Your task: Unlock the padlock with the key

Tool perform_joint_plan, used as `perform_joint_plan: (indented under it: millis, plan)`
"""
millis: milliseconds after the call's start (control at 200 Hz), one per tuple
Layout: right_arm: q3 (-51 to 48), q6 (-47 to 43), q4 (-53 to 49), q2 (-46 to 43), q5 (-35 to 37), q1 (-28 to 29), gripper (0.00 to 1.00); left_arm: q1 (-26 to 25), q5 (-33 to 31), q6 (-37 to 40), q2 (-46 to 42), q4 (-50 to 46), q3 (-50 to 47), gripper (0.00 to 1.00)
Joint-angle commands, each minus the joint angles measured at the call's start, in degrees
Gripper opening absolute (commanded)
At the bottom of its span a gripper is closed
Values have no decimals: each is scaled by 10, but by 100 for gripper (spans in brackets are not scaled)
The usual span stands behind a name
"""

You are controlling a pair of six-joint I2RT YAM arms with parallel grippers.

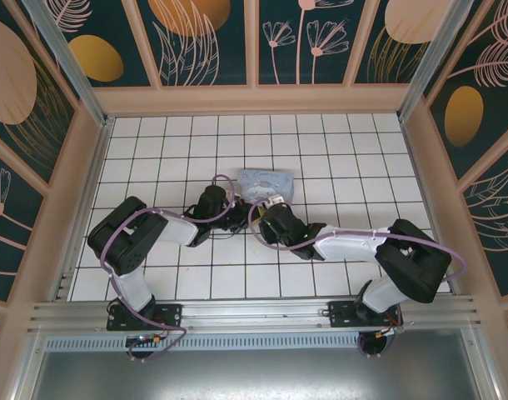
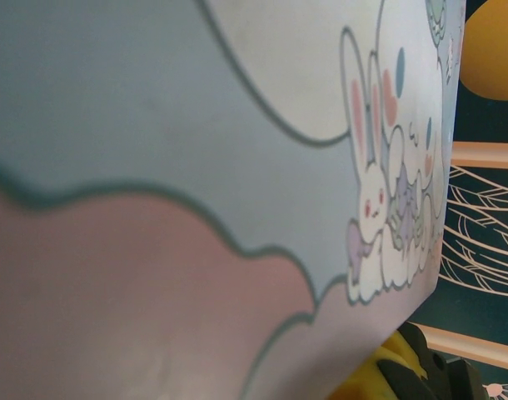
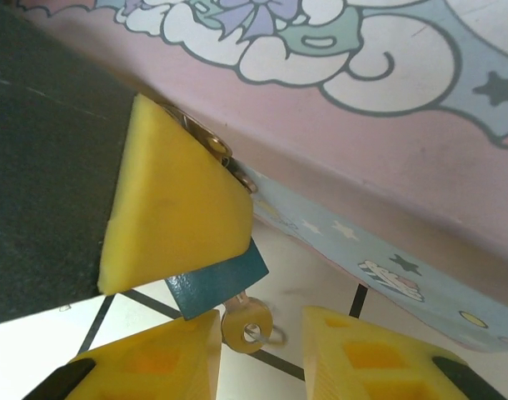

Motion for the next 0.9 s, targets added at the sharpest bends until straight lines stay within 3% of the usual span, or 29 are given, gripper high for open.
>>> perform_joint_plan:
  millis: [0, 220, 400, 751, 896]
  plan:
    - [20, -12, -6, 13, 21, 4, 29, -2, 22, 1, 0, 3, 15, 0]
    - [40, -12, 7, 25, 20, -7, 20, -2, 24, 2, 0, 2, 14, 0]
    - [46, -4, 35, 15, -27, -28, 0, -2, 25, 2, -1, 2, 10, 0]
    - [-55, 77, 204, -45, -294, -107, 0, -2, 24, 15, -6, -15, 8, 0]
    - [-69, 95, 217, -56, -327, -124, 0, -2, 22, 17, -3, -17, 8, 0]
